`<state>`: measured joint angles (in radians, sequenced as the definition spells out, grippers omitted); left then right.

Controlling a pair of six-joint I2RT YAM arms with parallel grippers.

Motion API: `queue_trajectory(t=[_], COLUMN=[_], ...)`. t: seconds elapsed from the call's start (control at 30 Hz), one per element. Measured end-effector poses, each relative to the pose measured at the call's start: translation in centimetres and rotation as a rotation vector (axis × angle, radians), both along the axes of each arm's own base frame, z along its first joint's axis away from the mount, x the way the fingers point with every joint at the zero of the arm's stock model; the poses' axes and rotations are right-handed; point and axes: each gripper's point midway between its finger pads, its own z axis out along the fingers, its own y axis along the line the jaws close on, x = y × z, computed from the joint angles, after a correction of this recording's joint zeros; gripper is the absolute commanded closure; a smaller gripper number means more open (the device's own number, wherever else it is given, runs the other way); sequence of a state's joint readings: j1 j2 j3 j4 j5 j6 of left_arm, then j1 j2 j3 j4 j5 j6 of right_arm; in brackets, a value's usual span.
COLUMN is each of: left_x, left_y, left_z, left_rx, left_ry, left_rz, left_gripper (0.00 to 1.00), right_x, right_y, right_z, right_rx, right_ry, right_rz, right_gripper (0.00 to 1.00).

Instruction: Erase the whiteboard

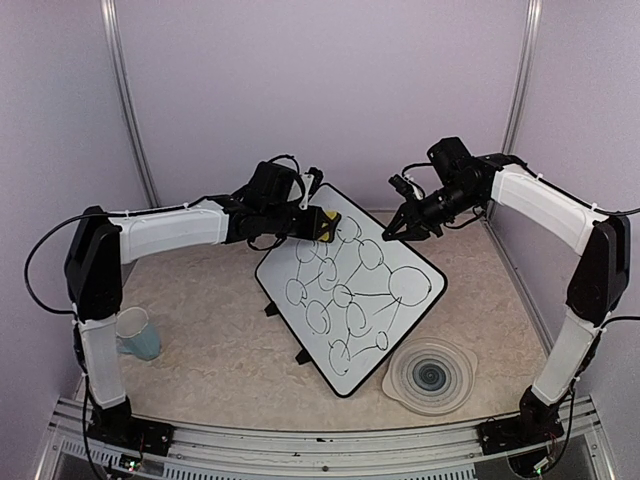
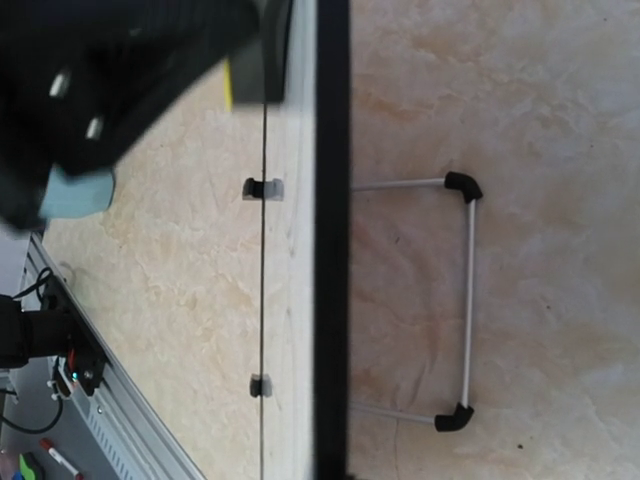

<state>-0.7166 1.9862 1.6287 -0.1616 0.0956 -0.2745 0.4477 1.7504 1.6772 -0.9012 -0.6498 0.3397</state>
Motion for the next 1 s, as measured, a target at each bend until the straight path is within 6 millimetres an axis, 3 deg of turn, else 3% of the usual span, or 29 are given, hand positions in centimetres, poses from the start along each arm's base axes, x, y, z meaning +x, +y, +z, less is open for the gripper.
queue_trajectory(t=[0.13, 0.33, 0.4, 0.57, 0.73, 0.8, 0.9, 1.0], left_x=[-0.1, 2.6, 2.8, 1.5, -3.2, -4.6, -5.0, -4.1], left_y=[0.7, 6.0, 6.9, 5.4, -0.1, -1.2, -0.6, 2.4], left_z=[-0.1, -3.3, -4.2, -3.8, -2.2, -1.6, -2.1, -4.3], left_rx=[-0.056, -0.039, -0.019, 0.009, -0.012, -0.033, -0.075, -0.103], left_ry=[0.031, 0.103, 0.107, 0.061, 0.023, 0.015, 0.025, 0.080], left_rz=[0.001, 0.163, 0.196, 0.195, 0.061, 0.025, 0.019, 0.083], left_gripper=[1.00, 1.00, 1.00, 1.00, 1.00, 1.00, 1.00, 1.00], right_x=[0.0, 0.1, 0.1, -0.2, 0.0, -0.1, -0.1, 0.0], right_y=[0.1, 0.1, 0.1, 0.0, -0.5, -0.5, -0.4, -0.4], right_z=[0.1, 0.1, 0.1, 0.2, 0.2, 0.2, 0.3, 0.3], right_rx=[0.003, 0.004, 0.004, 0.001, -0.012, -0.011, -0.011, -0.011], right_ry=[-0.012, -0.012, -0.011, -0.009, -0.012, -0.021, -0.033, -0.035], right_rz=[0.010, 0.007, 0.006, 0.004, -0.010, -0.003, 0.008, 0.008], right_gripper=[1.00, 1.00, 1.00, 1.00, 1.00, 1.00, 1.00, 1.00])
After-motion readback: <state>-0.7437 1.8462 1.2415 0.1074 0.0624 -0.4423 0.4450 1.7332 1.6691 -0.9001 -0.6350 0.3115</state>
